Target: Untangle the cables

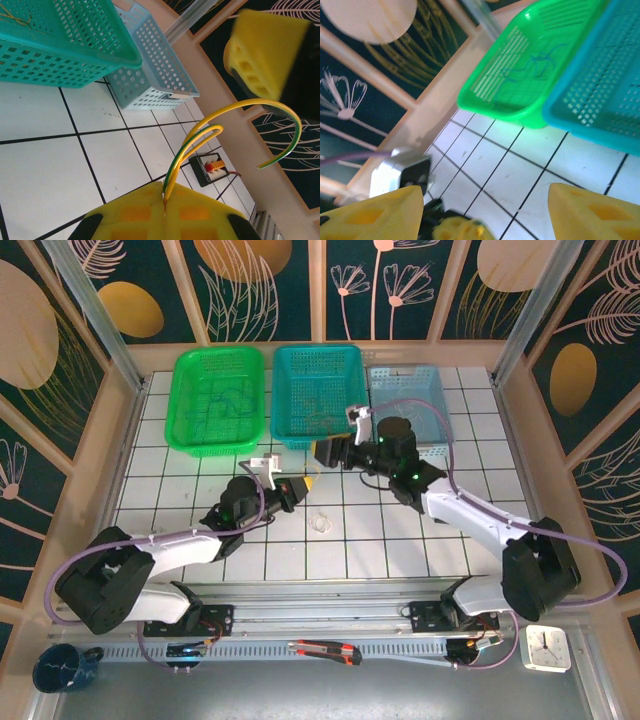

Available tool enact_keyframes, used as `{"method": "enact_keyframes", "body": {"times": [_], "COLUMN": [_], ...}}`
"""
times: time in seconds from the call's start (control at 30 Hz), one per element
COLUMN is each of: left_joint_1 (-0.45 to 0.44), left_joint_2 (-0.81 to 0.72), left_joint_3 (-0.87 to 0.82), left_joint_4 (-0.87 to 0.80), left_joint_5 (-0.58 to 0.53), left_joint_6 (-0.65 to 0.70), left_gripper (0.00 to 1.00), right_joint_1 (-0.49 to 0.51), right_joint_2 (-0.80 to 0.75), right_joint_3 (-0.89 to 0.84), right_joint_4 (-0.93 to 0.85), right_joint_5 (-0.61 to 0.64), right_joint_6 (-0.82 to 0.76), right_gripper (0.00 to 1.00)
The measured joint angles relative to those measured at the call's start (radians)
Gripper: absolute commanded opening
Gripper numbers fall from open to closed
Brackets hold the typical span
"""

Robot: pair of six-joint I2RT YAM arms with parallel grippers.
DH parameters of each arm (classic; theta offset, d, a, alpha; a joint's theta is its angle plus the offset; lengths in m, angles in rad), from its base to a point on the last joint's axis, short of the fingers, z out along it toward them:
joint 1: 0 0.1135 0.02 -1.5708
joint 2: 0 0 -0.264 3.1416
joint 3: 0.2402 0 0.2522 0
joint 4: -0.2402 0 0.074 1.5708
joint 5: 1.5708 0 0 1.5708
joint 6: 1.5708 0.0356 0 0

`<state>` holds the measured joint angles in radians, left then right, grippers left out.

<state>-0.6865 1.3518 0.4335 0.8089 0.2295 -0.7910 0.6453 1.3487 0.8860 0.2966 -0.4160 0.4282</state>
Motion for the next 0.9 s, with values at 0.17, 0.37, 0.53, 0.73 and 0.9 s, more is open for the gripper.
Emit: {"method": "enact_keyframes", "body": {"times": [0.17,0.37,0.53,0.73,0.9], "left_joint_1": [0.0,0.0,0.0,0.0,0.0], "left_joint_2": [0.017,0.023,0.024,0.024,0.024], "left_joint_3": [0.027,0.043,0.053,0.055,0.055], "left_joint_4": [-0.031,-0.057,-0.066,-0.067,-0.068], "left_joint_5": [0.02,0.039,0.051,0.055,0.058], "left_joint_6": [0.0,0.0,0.0,0.0,0.0], "left_gripper": [0.0,0.0,0.0,0.0,0.0], "right_joint_1": [0.043,0.055,0.055,0.055,0.057], "right_joint_2": [-0.006,-0.003,-0.003,-0.003,-0.004], "right_joint_3": [-0.025,-0.025,-0.025,-0.032,-0.037], "right_joint_4": [-0.035,-0.063,-0.071,-0.077,-0.087], "right_joint_5": [0.024,0.042,0.053,0.058,0.07], "right_joint_6": [-0.053,-0.084,-0.09,-0.09,-0.101], "right_gripper": [0.66,0.51,0.47,0.31,0.0]}}
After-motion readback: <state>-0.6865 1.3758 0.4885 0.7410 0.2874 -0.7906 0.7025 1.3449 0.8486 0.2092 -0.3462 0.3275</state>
